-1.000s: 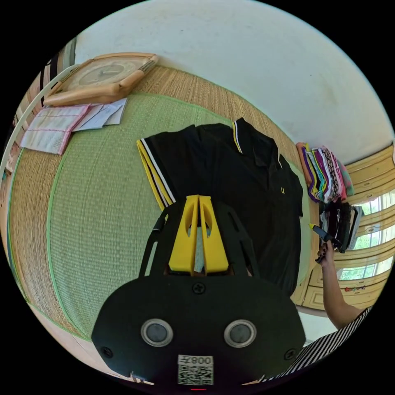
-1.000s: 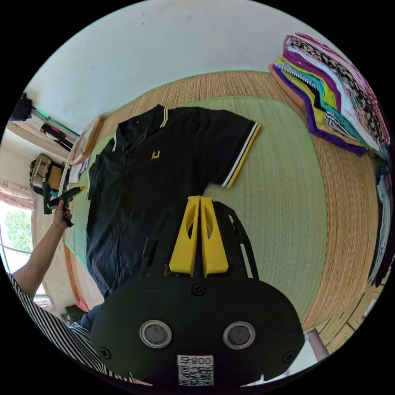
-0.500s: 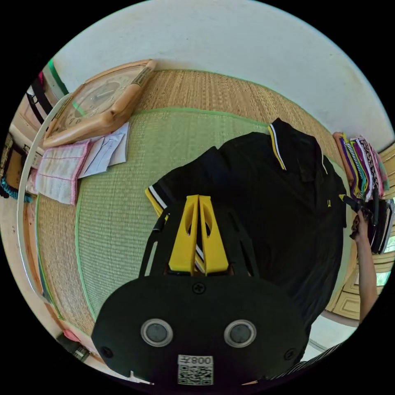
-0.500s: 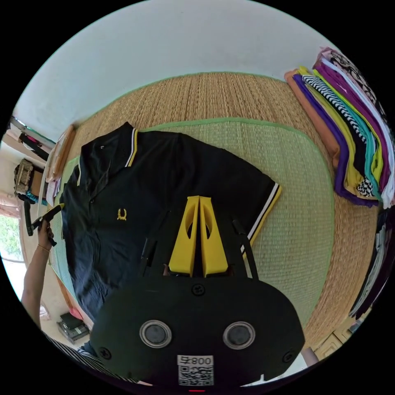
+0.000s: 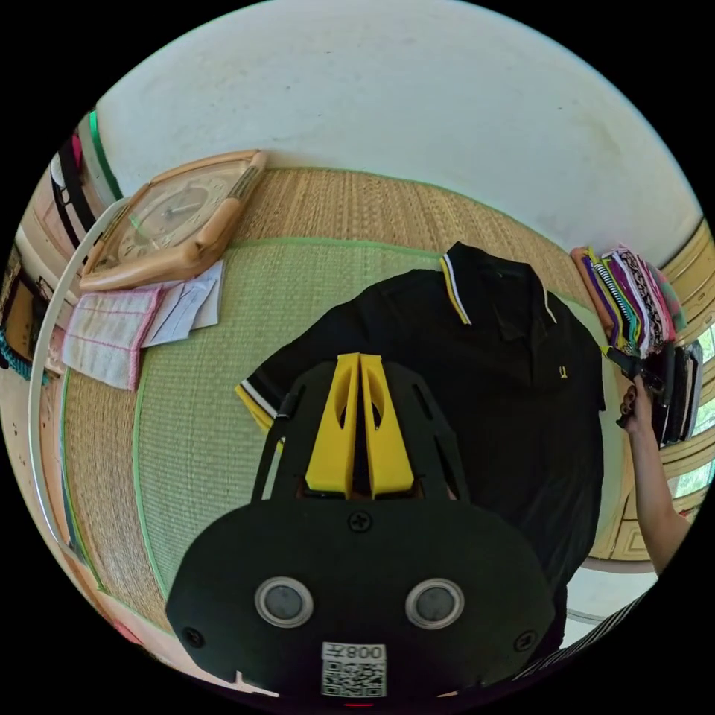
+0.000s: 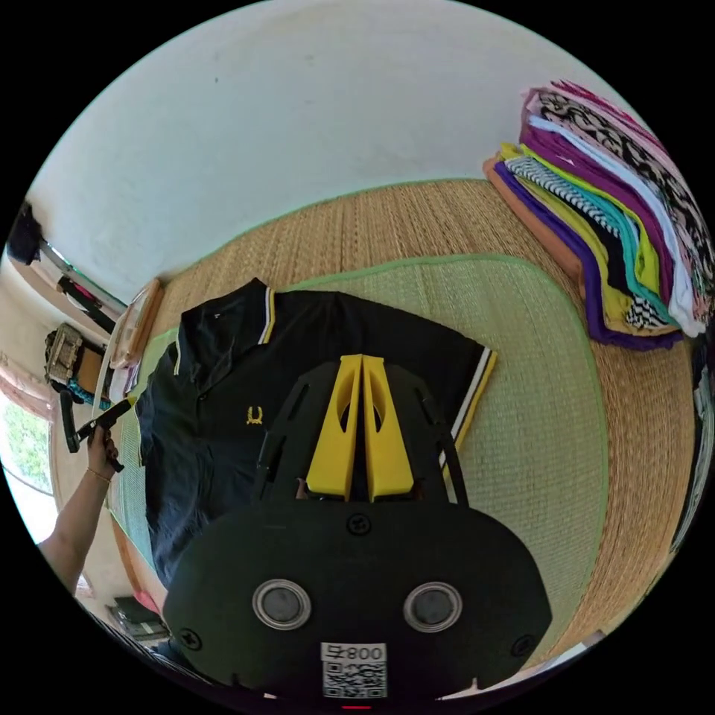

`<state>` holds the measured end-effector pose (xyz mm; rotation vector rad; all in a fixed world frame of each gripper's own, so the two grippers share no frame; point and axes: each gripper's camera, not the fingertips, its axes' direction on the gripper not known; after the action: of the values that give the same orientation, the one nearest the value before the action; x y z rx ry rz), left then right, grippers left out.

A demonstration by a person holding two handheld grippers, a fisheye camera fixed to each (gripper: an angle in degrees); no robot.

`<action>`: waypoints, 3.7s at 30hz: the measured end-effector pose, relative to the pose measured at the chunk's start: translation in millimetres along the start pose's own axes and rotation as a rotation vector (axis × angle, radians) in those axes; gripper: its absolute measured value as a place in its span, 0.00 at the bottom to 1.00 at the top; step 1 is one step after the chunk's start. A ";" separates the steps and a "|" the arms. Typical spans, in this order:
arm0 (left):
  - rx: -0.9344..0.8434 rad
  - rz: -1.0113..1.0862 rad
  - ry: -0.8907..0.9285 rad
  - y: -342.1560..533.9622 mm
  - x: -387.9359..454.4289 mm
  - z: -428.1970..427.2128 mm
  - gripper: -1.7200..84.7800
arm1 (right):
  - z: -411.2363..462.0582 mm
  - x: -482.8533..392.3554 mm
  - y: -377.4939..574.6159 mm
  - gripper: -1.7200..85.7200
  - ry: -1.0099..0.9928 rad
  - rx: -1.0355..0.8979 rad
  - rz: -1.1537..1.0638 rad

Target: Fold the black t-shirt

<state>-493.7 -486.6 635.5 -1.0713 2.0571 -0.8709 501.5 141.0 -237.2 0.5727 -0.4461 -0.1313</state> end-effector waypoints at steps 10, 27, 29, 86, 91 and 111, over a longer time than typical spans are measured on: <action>-0.062 0.001 0.012 -60.0 31.9 58.2 0.02 | 67.4 -68.5 -60.8 0.02 0.065 -0.158 -0.211; 0.029 0.006 0.133 -76.9 17.7 46.3 0.02 | 43.2 -51.0 -75.1 0.02 -0.004 -0.048 -0.181; -0.001 0.038 0.096 -92.8 30.2 60.0 0.02 | 53.3 -53.7 -83.9 0.02 0.008 -0.080 -0.179; -0.110 0.546 0.670 -17.5 21.1 246.3 0.09 | -12.2 110.4 134.3 0.12 -0.004 0.107 0.203; -0.140 0.694 0.693 -45.5 98.2 291.3 0.10 | 1.8 111.8 134.0 0.12 0.030 0.115 0.238; -0.128 0.916 0.242 -120.6 290.4 434.2 0.12 | 25.9 115.5 149.1 0.10 0.014 0.166 0.232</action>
<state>-233.9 -900.3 414.9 0.0047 2.4591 -0.3961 593.2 224.8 -92.9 0.6800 -0.5091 0.1325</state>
